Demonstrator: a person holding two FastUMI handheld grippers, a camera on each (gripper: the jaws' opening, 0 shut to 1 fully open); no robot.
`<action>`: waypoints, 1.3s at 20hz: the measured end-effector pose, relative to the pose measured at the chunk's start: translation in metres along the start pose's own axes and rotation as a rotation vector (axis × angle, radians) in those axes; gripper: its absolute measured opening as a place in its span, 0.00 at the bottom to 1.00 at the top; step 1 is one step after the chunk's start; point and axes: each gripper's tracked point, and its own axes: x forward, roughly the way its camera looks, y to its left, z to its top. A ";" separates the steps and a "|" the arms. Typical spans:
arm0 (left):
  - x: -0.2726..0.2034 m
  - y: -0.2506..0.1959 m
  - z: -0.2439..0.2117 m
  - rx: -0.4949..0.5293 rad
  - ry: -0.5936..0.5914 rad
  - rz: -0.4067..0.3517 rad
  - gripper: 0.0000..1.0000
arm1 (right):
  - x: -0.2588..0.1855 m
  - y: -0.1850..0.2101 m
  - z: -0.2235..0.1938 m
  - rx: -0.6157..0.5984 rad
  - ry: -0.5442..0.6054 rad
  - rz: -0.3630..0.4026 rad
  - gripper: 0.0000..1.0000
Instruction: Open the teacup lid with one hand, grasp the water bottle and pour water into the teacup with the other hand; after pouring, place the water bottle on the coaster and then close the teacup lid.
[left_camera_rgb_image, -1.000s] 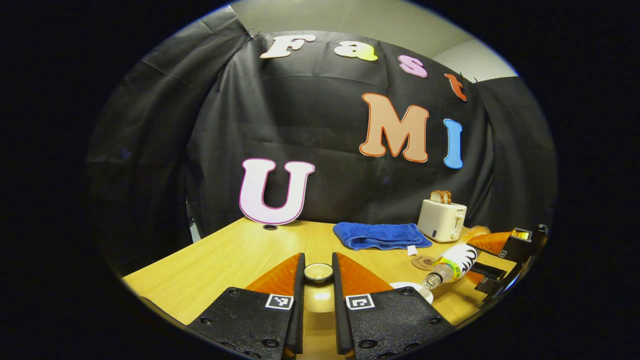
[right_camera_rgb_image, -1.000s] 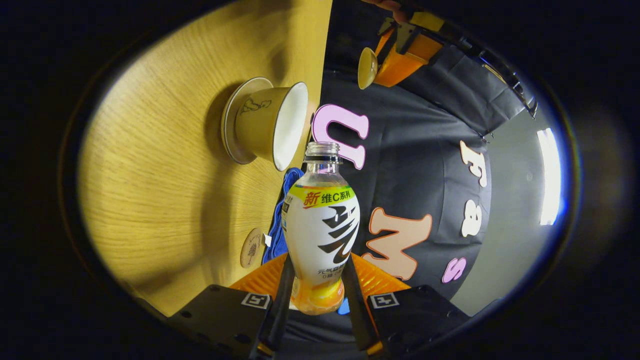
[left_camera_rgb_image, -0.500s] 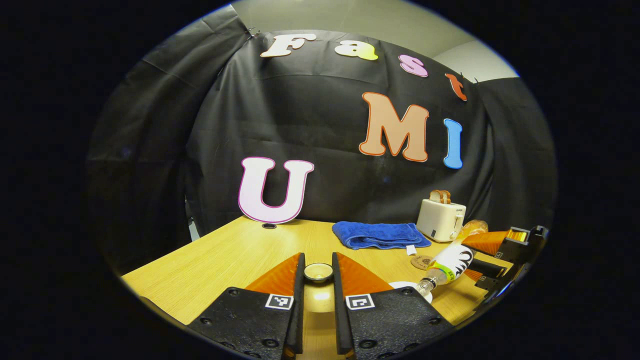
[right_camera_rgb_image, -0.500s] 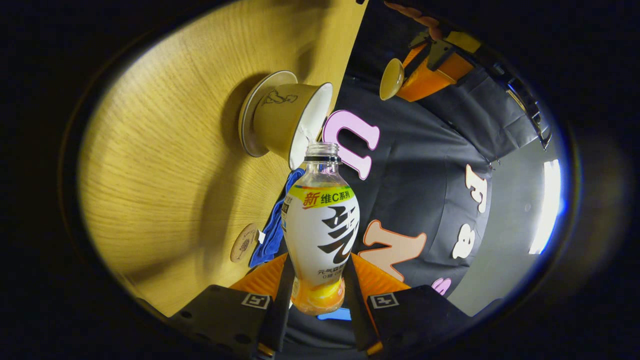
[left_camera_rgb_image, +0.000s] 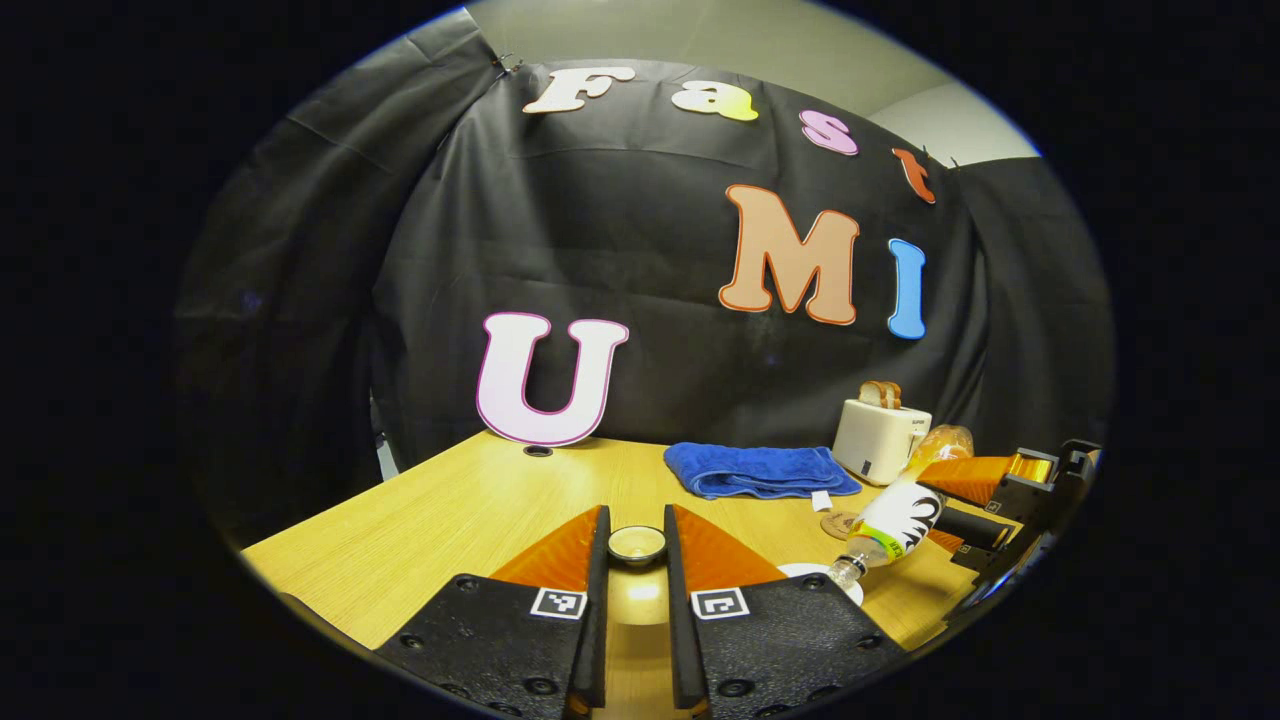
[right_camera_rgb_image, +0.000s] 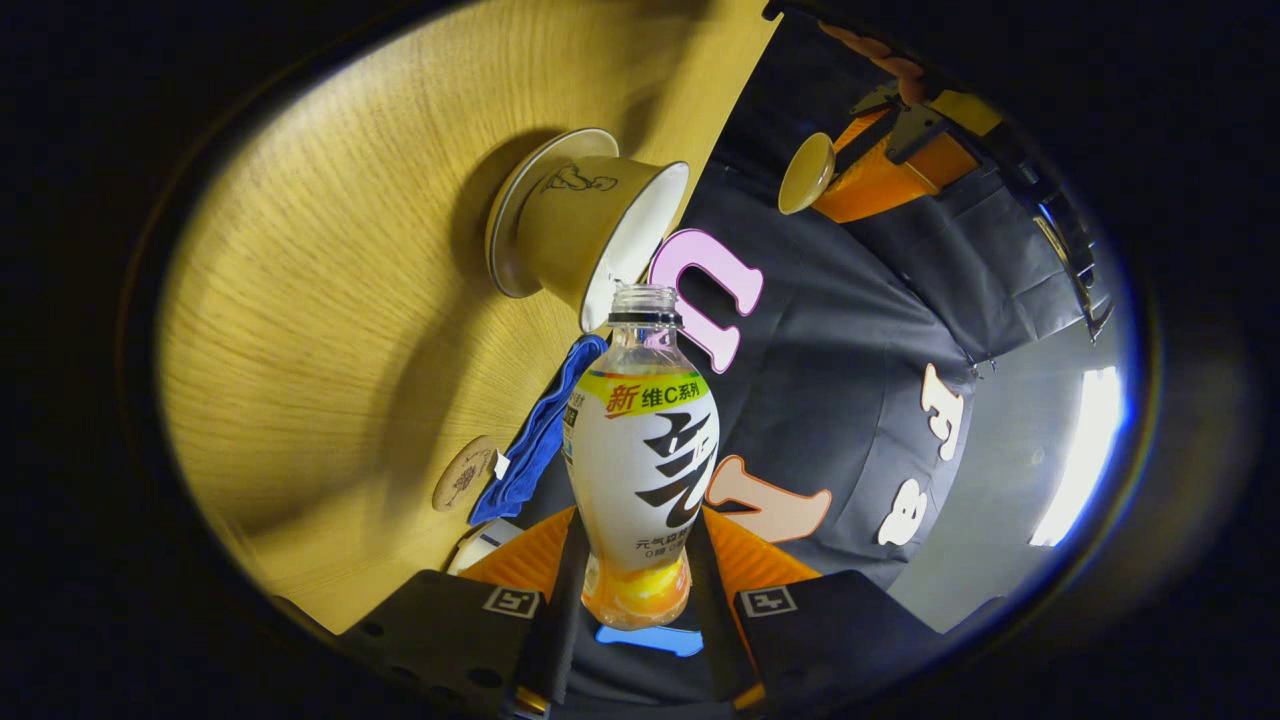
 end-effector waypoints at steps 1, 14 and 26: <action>0.000 0.000 -0.001 -0.002 0.002 0.000 0.23 | 0.001 -0.002 0.000 -0.015 -0.004 -0.001 0.57; -0.001 -0.001 0.002 -0.001 -0.007 0.000 0.23 | -0.001 0.007 0.001 0.124 -0.012 0.080 0.58; -0.001 -0.001 -0.001 -0.004 0.002 -0.002 0.23 | -0.012 0.014 0.011 0.757 0.076 0.161 0.57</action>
